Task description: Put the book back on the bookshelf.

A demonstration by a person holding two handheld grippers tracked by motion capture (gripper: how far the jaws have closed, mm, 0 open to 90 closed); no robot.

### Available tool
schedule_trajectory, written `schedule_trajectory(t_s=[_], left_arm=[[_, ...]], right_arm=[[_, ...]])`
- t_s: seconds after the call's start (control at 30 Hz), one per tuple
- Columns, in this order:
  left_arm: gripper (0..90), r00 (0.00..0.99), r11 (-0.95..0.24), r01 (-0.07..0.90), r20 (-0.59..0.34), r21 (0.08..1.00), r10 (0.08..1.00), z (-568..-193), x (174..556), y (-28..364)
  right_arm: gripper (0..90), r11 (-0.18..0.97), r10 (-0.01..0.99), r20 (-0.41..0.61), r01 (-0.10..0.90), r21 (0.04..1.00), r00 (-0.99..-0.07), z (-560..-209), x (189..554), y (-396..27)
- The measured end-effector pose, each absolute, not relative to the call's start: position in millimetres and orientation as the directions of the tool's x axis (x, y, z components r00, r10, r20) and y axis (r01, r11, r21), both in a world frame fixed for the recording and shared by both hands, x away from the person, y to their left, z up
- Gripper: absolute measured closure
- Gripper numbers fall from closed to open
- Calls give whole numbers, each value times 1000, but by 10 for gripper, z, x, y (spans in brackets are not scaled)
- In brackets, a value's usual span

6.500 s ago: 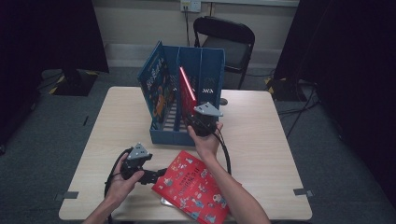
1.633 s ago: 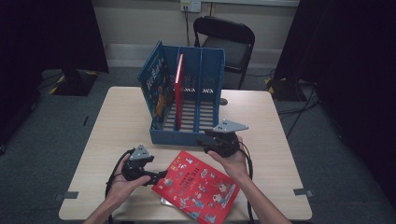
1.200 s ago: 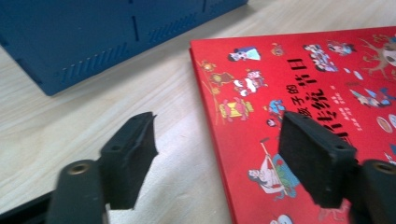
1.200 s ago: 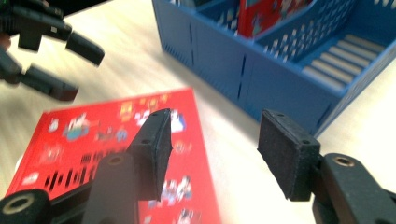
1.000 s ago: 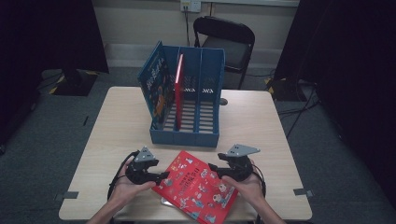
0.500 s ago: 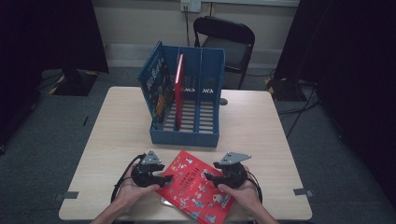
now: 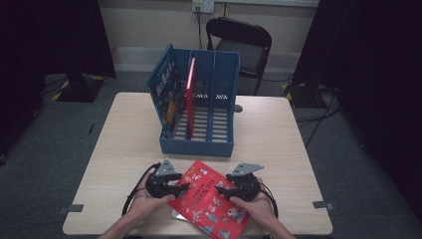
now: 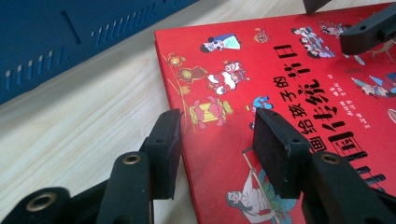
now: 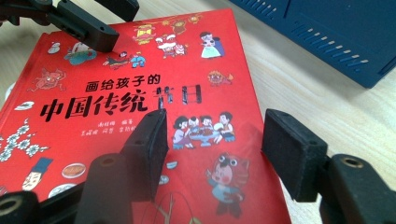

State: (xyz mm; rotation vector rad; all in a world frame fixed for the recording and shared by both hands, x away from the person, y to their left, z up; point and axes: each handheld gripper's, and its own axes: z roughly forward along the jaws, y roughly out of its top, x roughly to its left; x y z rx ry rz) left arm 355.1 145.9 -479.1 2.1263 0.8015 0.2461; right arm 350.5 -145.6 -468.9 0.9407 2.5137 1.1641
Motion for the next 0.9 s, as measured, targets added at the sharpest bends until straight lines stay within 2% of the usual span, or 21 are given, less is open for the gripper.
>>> schedule_trajectory(t_s=[0.23, 0.37, 0.47, 0.57, 0.6, 0.7, 0.9], left_arm=[[513, 784, -454, 463, -112, 761, 611, -4790, 3563, 1476], [443, 783, -472, 499, -143, 727, 606, -4762, 3492, 1504], [410, 792, -487, 488, -133, 724, 596, -4759, 3435, 1530], [414, 785, -480, 488, -127, 729, 606, -4760, 3437, 1510], [427, 785, -476, 481, -119, 736, 608, -4765, 3441, 1496], [444, 789, -492, 463, -90, 737, 608, -4757, 3464, 1456], [450, 800, -491, 449, -92, 746, 593, -4765, 3505, 1377]], right_arm=[[392, 496, 631, 47, 449, 743, -775, -4691, 3495, -1449], [393, 493, 631, 51, 452, 743, -774, -4692, 3512, -1457], [393, 497, 632, 44, 449, 742, -774, -4695, 3515, -1450], [373, 510, 643, 37, 463, 725, -765, -4706, 3530, -1442], [370, 485, 649, 78, 490, 724, -757, -4718, 3555, -1463], [399, 491, 650, 68, 487, 722, -757, -4707, 3533, -1472], [484, 480, 671, 72, 505, 717, -738, -4685, 3465, -1574]])
